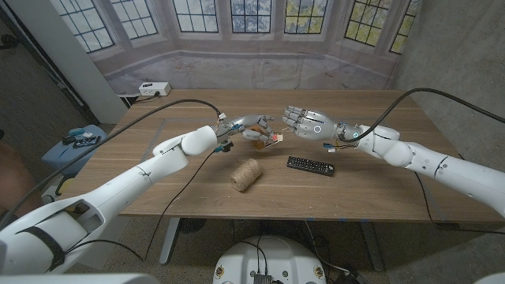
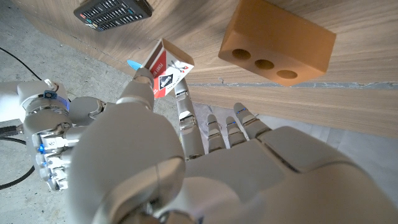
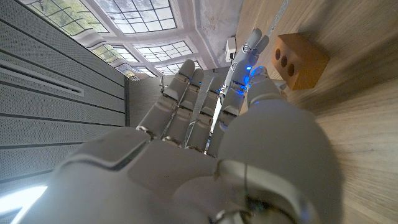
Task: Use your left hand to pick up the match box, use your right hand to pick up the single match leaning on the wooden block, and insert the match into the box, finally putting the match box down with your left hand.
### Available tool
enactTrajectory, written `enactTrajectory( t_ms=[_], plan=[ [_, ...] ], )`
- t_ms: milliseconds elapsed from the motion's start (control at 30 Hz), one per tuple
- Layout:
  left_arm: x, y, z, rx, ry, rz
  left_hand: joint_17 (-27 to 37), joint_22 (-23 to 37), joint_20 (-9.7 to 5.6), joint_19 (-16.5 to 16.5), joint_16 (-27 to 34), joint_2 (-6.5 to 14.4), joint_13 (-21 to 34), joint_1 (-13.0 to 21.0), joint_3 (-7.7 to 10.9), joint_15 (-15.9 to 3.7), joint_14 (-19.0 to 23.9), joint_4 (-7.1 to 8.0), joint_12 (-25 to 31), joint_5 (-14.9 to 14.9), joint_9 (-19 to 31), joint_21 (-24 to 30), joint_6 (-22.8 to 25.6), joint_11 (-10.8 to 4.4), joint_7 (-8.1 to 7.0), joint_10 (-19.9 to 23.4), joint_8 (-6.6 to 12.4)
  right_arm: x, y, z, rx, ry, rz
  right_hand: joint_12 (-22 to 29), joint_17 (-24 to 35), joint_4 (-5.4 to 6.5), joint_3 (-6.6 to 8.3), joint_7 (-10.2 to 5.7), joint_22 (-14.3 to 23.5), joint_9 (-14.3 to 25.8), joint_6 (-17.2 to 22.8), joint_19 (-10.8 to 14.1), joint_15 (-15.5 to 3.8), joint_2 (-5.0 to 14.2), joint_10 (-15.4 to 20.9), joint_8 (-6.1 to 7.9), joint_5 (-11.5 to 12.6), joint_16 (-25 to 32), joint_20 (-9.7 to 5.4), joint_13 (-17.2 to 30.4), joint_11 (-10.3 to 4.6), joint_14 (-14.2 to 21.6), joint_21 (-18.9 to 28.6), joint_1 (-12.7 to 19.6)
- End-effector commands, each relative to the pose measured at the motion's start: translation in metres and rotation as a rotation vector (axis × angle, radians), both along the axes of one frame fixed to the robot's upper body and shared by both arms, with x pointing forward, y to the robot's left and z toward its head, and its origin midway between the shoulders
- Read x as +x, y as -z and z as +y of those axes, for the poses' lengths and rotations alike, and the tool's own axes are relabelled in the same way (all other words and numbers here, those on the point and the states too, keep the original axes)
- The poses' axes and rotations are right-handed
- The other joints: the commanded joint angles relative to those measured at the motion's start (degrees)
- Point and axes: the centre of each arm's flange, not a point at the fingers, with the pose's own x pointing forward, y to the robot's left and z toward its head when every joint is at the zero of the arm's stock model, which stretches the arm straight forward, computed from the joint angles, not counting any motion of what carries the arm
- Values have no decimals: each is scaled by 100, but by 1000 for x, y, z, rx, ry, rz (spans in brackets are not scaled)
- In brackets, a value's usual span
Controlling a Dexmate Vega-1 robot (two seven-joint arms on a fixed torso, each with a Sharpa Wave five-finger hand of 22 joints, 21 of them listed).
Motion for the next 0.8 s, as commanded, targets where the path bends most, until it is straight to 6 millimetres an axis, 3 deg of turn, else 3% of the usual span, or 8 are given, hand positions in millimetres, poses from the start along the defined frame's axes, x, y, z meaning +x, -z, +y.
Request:
enactTrajectory(
  t_ms=[33,800],
  plan=[
    [2,1,-2,2,4,4,9,17,18,-31,26,22,10,-20,-7,-9,-16,10,18,-1,18,27,-12,-4,8,-5,-1,-4,-5,5,-47,-7,-26,-11,2,0,-17,-5,14,19,-9,-11,-838,46,-2,-5,-1,-37,-302,19,-6,43,11,-14],
    [4,-2,-2,10,11,6,9,16,20,-41,25,25,10,-23,-11,-4,-23,6,22,-2,12,26,-15,-4,5,-3,2,-1,-20,11,-131,-24,-63,-19,20,4,-27,-23,14,20,-14,-34,-836,59,-17,-10,3,-40,-302,18,-18,36,2,-26]
  ],
)
